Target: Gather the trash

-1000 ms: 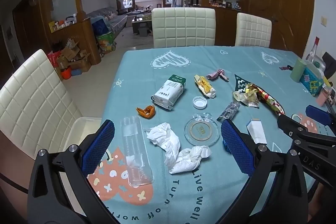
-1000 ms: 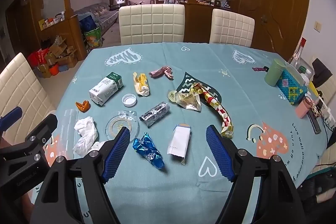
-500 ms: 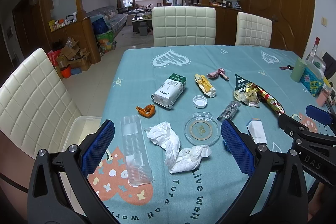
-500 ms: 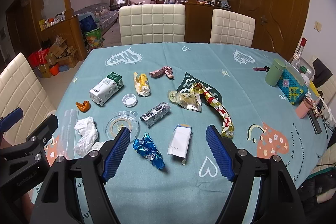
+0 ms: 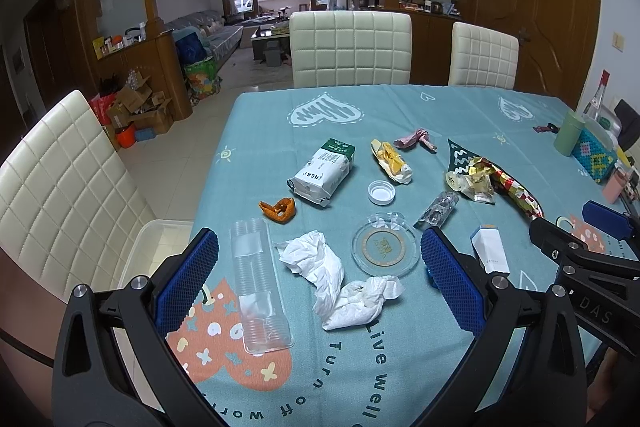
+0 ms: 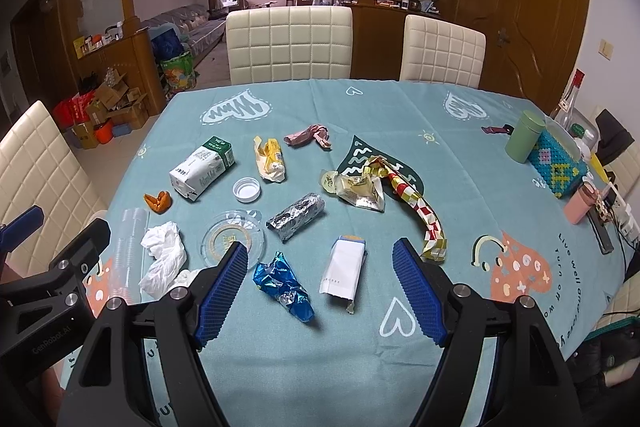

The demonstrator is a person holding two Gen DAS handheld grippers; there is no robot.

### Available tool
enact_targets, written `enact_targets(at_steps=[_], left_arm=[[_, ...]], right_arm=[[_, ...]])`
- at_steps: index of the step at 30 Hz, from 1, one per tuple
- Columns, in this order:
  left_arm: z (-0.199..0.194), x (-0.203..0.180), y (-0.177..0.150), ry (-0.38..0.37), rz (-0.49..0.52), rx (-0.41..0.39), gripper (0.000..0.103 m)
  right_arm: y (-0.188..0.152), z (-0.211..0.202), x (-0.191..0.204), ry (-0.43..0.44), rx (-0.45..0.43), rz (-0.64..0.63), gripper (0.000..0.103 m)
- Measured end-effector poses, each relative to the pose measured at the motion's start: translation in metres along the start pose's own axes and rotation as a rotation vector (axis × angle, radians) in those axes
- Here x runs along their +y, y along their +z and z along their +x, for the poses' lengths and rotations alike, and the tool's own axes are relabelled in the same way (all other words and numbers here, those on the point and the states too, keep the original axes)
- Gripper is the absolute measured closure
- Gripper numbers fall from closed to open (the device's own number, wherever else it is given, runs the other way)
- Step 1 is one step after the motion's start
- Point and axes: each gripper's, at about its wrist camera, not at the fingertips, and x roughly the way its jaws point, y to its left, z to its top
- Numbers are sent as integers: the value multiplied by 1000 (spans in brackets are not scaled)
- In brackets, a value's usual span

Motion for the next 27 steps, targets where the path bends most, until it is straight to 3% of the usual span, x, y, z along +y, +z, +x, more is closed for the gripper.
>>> enact_targets(at_steps=[27], left_arm=[[3,2,-5,3,-8,13,3]], right_arm=[[-8,5,1,2,12,8,30]])
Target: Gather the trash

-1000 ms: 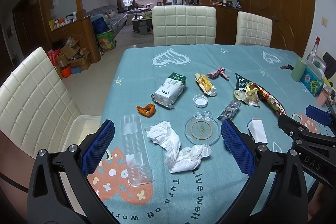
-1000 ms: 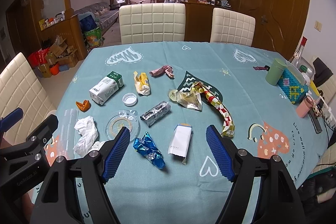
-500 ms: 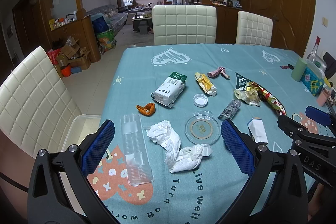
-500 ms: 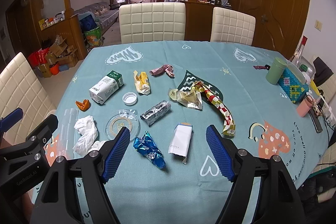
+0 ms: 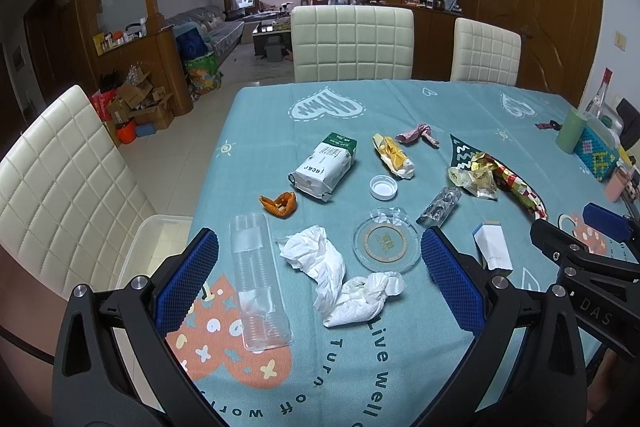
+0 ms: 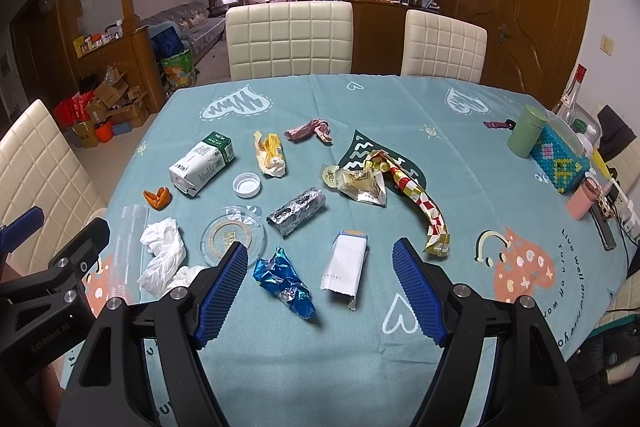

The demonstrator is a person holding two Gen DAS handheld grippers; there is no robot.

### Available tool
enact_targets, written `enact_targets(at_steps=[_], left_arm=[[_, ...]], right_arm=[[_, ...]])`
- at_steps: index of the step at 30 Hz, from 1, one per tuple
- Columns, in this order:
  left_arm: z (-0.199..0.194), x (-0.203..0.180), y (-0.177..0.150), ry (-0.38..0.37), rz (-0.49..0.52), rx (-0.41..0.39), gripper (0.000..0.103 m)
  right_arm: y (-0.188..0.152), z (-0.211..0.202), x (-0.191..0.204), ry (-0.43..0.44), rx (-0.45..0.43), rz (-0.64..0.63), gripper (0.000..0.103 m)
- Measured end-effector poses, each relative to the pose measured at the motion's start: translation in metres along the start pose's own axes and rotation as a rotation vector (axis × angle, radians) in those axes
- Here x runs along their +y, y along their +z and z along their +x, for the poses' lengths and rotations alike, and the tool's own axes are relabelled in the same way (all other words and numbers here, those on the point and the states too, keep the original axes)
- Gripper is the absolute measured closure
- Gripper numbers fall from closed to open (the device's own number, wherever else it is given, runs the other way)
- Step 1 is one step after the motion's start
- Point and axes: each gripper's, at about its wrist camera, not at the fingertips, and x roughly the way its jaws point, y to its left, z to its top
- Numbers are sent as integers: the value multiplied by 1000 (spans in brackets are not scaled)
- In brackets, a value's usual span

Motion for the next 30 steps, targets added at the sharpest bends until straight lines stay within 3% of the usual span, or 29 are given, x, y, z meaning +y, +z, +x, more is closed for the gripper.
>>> enact_targets(at_steps=[30], left_arm=[[6,-3,-1,2,2,30,3]], right_arm=[[1,5,-5,7,18,13,30]])
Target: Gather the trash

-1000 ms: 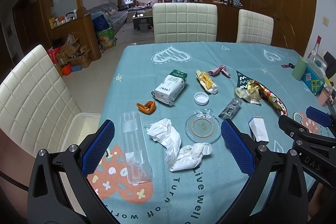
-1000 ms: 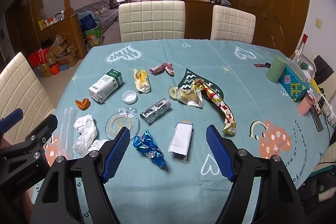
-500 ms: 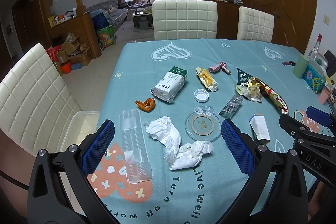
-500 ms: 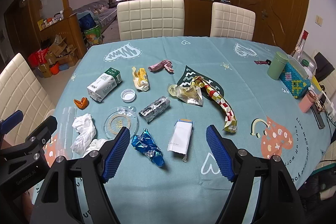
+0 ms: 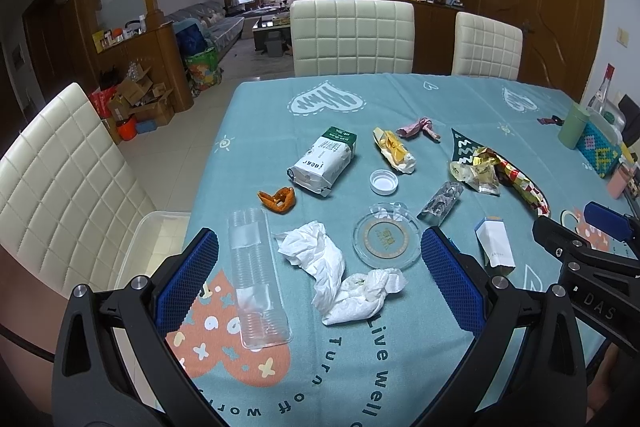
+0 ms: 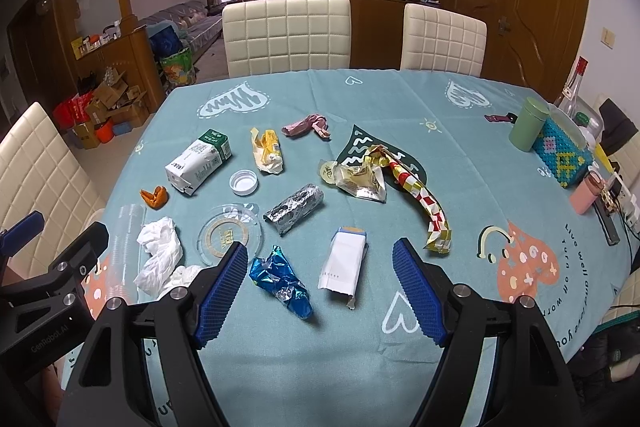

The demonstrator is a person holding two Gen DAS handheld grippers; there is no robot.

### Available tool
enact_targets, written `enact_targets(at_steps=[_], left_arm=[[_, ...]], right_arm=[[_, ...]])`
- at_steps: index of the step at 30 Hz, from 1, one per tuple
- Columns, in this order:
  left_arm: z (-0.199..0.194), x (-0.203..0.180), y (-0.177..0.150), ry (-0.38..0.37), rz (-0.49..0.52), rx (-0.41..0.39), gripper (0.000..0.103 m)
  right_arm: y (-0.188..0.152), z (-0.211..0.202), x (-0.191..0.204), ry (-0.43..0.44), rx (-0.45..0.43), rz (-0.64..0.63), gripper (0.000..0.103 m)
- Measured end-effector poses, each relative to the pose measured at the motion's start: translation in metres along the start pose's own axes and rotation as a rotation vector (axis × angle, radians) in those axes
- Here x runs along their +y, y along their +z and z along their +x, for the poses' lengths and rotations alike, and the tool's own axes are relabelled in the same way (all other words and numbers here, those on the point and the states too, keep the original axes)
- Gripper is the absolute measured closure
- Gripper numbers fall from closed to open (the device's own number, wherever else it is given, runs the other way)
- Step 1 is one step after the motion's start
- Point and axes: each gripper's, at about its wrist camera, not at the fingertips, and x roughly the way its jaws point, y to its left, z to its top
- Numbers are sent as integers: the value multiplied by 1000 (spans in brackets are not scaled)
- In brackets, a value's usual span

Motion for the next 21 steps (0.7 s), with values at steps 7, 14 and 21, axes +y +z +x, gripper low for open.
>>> enact_targets(at_steps=[7,14,21], left_arm=[[0,0,0,-1,0,4,3],[1,0,1,-1,-1,7,3],[8,2,1,4,-10,20,3]], right_arm=[[1,1,-1,0,4,1,30],[2,2,-1,1,7,0,30],[3,8,0,2,19,-7,30]])
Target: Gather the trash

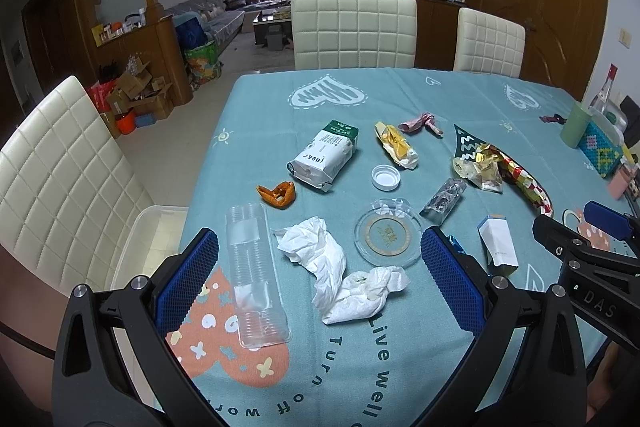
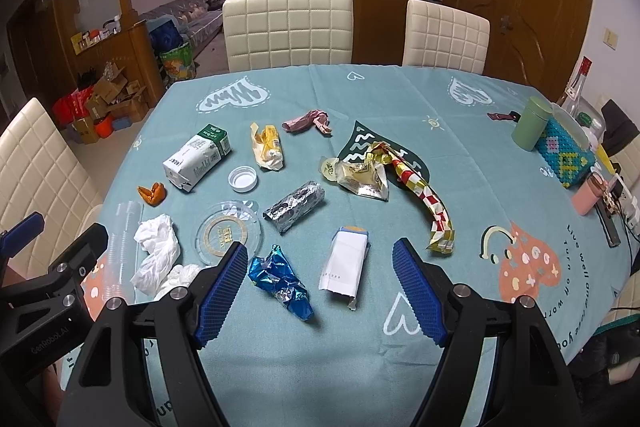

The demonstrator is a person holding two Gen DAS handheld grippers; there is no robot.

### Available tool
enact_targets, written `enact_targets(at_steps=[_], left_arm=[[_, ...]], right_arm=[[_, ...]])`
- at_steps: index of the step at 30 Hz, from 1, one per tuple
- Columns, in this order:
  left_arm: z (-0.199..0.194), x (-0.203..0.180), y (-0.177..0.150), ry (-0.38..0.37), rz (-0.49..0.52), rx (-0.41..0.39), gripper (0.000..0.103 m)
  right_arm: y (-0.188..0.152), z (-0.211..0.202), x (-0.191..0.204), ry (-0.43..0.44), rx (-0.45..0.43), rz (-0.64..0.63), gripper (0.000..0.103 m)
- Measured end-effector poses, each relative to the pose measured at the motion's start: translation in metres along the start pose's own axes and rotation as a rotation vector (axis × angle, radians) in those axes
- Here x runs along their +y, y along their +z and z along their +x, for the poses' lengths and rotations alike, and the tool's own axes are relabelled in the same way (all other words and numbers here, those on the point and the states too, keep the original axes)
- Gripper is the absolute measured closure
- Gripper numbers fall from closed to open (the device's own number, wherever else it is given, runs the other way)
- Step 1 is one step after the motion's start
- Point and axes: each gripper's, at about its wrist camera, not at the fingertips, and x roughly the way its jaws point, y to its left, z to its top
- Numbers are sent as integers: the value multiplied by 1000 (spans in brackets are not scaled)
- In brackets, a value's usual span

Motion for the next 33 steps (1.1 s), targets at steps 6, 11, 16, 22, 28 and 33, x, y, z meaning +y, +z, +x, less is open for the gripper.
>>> enact_targets(at_steps=[6,11,16,22,28,33], left_arm=[[21,13,-6,26,-46,47,3],[49,19,-32,35,-67,107,3],[73,8,-50,43,-28,190,3],[87,1,-50,58,-23,212,3],[98,2,-39,71,-42,211,3],[113,-1,-32,83,-31,229,8]], right_arm=[[-3,17,-4,-14,-1,-7,30],[-20,46,-10,-41,33,-23,30],[-34,71,-20,-56,71,-12,30],[-38,84,-30,-45,95,1,30],[-32,93,-31,-22,94,-6,30],[-29,101,-29,-12,91,-18,30]])
